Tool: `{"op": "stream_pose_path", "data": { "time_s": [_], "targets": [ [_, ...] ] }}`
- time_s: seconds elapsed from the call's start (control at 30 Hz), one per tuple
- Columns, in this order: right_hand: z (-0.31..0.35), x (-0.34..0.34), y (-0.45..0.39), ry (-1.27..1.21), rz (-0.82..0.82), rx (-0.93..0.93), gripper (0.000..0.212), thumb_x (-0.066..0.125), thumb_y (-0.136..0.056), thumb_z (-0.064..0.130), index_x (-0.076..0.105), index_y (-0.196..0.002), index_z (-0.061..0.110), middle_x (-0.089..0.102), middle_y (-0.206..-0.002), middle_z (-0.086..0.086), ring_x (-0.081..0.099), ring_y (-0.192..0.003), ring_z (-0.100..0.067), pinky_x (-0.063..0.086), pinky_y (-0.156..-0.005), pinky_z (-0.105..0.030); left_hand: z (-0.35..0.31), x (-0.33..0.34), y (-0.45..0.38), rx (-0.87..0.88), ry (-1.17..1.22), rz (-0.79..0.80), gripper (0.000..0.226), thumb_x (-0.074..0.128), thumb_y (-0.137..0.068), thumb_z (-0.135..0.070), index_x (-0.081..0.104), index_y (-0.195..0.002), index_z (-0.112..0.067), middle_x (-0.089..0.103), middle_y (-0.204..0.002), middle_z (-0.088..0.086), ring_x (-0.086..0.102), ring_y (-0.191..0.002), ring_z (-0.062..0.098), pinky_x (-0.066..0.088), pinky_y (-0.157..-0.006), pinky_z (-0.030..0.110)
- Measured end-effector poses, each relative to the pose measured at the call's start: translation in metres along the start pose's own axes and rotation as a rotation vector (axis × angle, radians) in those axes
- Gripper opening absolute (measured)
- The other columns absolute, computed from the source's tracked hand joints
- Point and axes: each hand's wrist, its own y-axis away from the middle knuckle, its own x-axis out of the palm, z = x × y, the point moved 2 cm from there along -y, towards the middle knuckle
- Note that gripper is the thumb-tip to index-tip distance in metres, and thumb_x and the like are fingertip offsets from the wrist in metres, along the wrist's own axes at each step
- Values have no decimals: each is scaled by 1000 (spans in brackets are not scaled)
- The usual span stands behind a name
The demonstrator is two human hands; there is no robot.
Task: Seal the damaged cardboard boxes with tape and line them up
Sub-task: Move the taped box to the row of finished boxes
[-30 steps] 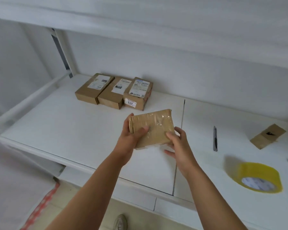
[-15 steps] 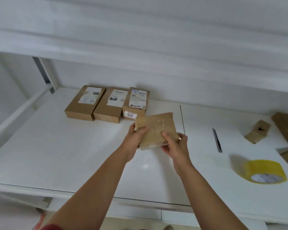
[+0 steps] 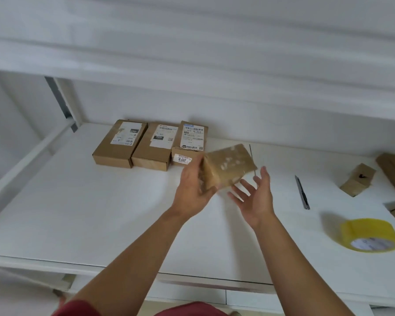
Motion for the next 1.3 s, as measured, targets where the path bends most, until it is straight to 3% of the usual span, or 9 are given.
{"op": "stream_pose_path", "data": {
  "time_s": [0.1, 0.2, 0.4, 0.53, 0.67, 0.87, 1.0, 1.2, 1.3],
  "targets": [
    [3, 7, 4, -15, 127, 24, 66, 63, -79, 69, 63, -127, 23, 70, -119, -8, 69, -107, -27, 57, -83, -47, 1, 8, 7, 426, -410, -10, 74, 72, -82, -22, 35, -145, -32, 32, -151, 1, 29, -141, 30, 39, -109, 47],
    [3, 9, 3, -64, 229, 3, 59, 56, -92, 55, 57, -136, 17, 62, -132, -14, 59, -123, -32, 44, -106, -52, -1, 21, 15, 489, -473, 11, 76, 75, -81, -26, 36, -144, -37, 30, -149, 13, 26, -143, 35, 47, -103, 45],
    [7, -3, -4, -75, 283, 38, 62, 52, -93, 55, 55, -139, 15, 60, -135, -16, 58, -125, -33, 44, -106, -49, -9, 32, 27, 144, -200, 27, 95, 74, -73, -60, 25, -148, -30, 21, -154, -2, 27, -145, 16, 49, -100, 32],
    [5, -2, -9, 99, 154, -1, 56, 42, -98, 59, 63, -130, 18, 65, -129, -12, 64, -116, -26, 46, -105, -46, -13, 35, 17, 84, -273, -23, 67, 75, -81, -45, 46, -138, -23, 33, -152, 4, 45, -134, 19, 58, -85, 42],
    [7, 4, -4, 464, -23, -104, 48, 38, -93, 68, 64, -114, 33, 75, -102, 5, 73, -86, -11, 54, -80, -37, -13, 39, 5, 143, -519, -36, 58, 79, -80, -33, 57, -131, -15, 43, -147, 12, 58, -120, 29, 58, -72, 42],
    [13, 18, -26, 607, 46, -154, 22, 59, -90, 43, 64, -109, 34, 75, -102, 6, 72, -93, -14, 55, -92, -47, -6, 57, -30, -12, -466, 85, 78, 67, -87, -24, 25, -152, -19, 21, -160, 2, 26, -145, 26, 51, -97, 47],
    [23, 39, -66, 665, -23, -205, 47, 62, -90, 42, 55, -130, 18, 68, -119, -1, 64, -110, -21, 50, -100, -45, 4, 52, -49, -132, -493, 194, 88, 63, -89, -25, 8, -157, -21, 3, -164, 7, 5, -150, 29, 29, -117, 44],
    [17, 56, -105, 778, -10, -129, 40, 60, -90, 44, 58, -120, 17, 67, -117, -2, 63, -101, -19, 48, -81, -31, 8, 42, -48, -183, -481, 187, 66, 60, -90, -24, 30, -148, -15, 20, -152, 7, 27, -139, 30, 44, -101, 43],
    [13, 50, -117, 815, -34, -101, 53, 59, -91, 46, 51, -130, 11, 61, -126, -7, 58, -110, -25, 45, -90, -35, 15, 35, -43, -228, -501, 231, 63, 58, -92, -27, 30, -148, -17, 21, -152, 5, 39, -132, 29, 48, -93, 42]
  ]
}}
